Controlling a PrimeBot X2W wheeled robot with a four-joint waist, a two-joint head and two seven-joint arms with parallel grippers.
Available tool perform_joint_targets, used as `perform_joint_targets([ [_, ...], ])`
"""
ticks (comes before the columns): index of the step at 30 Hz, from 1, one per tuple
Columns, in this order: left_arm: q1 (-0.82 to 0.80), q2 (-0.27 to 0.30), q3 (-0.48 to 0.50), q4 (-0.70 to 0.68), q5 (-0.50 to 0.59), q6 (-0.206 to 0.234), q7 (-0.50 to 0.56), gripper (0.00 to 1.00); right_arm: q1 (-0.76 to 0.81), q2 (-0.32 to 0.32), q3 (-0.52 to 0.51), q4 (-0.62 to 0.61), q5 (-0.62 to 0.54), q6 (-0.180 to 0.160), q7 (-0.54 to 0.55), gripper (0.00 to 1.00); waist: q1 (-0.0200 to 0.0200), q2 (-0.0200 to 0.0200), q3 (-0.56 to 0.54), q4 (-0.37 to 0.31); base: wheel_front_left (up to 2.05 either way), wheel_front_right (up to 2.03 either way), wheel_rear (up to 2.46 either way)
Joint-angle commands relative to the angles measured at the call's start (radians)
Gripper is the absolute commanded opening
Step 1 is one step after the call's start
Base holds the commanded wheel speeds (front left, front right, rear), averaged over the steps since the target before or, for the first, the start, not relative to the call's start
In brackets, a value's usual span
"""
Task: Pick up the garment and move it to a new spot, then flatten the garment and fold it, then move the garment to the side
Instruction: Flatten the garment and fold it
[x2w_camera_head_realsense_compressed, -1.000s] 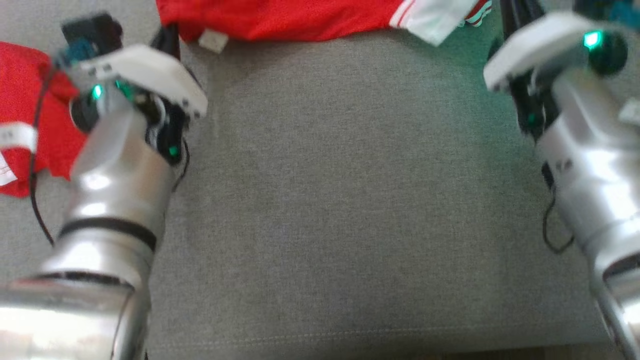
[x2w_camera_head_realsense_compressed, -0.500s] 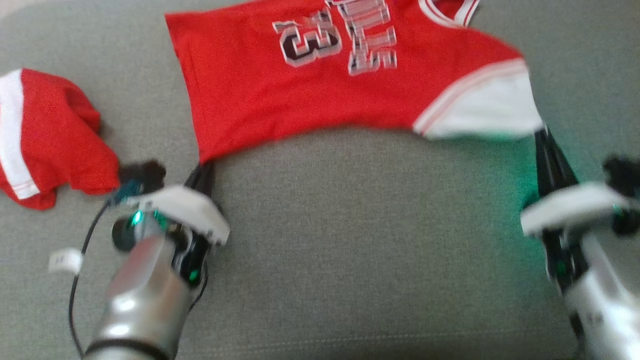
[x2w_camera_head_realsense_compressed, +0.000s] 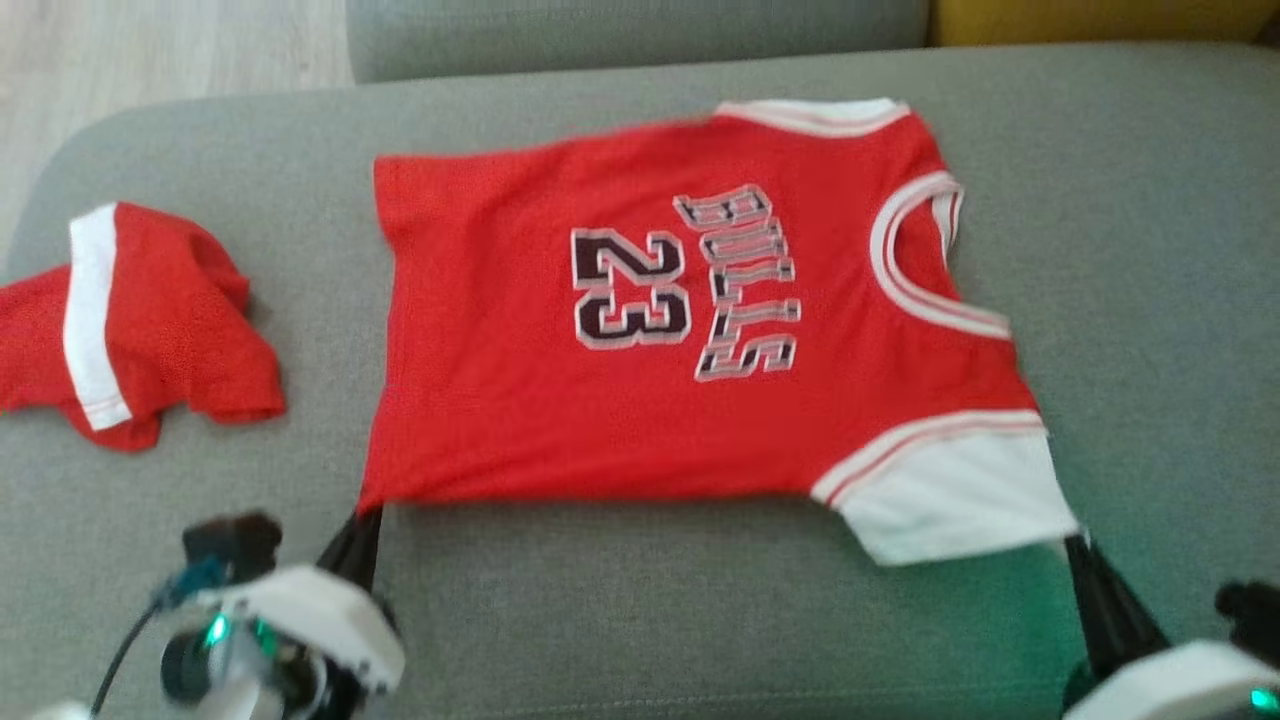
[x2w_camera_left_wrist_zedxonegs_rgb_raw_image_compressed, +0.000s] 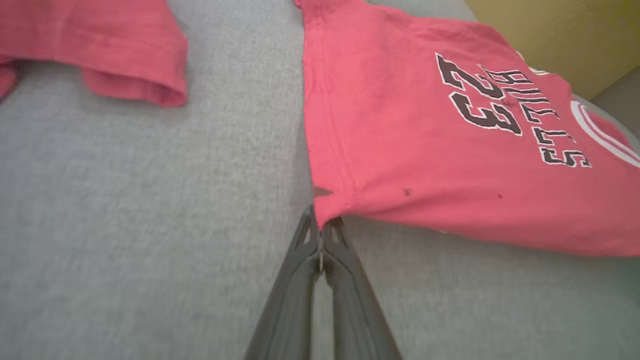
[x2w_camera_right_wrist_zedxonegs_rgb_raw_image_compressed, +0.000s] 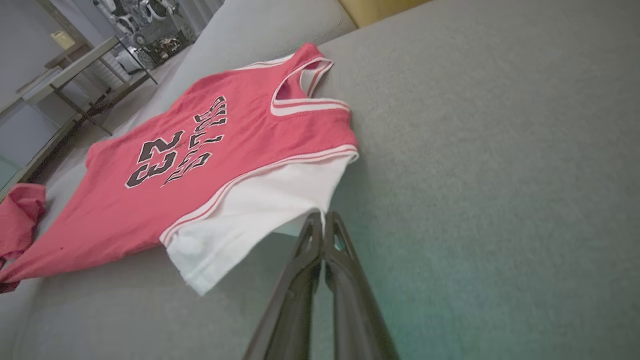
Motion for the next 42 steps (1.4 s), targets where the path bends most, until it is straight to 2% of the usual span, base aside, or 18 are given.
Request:
perform_joint_targets([
  [1,0.024,0.042,0.05,-0.093,-0.009,0.028,0.02,0.0,0.017,0.0,0.0,-0.081,-0.014,-0.001,0.035,0.0,0.0,0.0,-0.016,0.0,0.0,0.0,0.0],
  [6,0.184,0.091,0.078,-0.327,-0.017,0.124,0.105,0.0,0.126,0.037,-0.041,-0.205,-0.036,-0.001,0.158,0.0,0.0,0.0,-0.045,-0.005,0.0,0.0,0.0],
  [10,0.282,0.12,0.095,-0.458,-0.023,0.178,0.159,0.0,0.18,0.046,-0.075,-0.263,-0.036,-0.001,0.22,0.0,0.0,0.0,-0.07,-0.009,0.0,0.0,0.0],
  [13,0.332,0.128,0.101,-0.516,-0.032,0.203,0.187,0.0,0.21,0.048,-0.089,-0.28,-0.029,-0.001,0.243,0.0,0.0,0.0,-0.075,-0.011,0.0,0.0,0.0],
  [19,0.358,0.124,0.103,-0.552,-0.048,0.22,0.205,0.0,0.201,0.048,-0.086,-0.264,-0.011,-0.001,0.25,0.0,0.0,0.0,-0.076,-0.022,0.0,0.0,0.0],
  [24,0.343,0.124,0.099,-0.556,-0.062,0.213,0.223,0.0,0.133,0.048,-0.081,-0.227,-0.022,-0.001,0.262,0.0,0.0,0.0,-0.066,-0.022,0.0,0.0,0.0],
  [30,0.281,0.117,0.086,-0.544,-0.107,0.18,0.269,0.0,0.015,0.044,-0.057,-0.179,-0.047,-0.001,0.283,0.0,0.0,0.0,-0.037,-0.016,0.0,0.0,0.0],
  [36,0.212,0.136,0.101,-0.513,-0.181,0.133,0.339,0.0,-0.182,-0.016,-0.005,-0.053,-0.03,-0.001,0.3,0.0,0.0,0.0,0.004,-0.022,0.0,0.0,0.0],
  [37,0.186,0.138,0.11,-0.499,-0.212,0.117,0.362,0.0,-0.252,-0.038,0.018,-0.004,-0.021,-0.001,0.295,0.0,0.0,0.0,0.021,-0.021,0.0,0.0,0.0],
  [42,0.113,0.154,0.136,-0.471,-0.249,0.098,0.392,0.0,-0.423,-0.083,0.06,0.129,0.002,-0.001,0.258,0.0,0.0,0.0,0.062,-0.015,0.0,0.0,0.0],
])
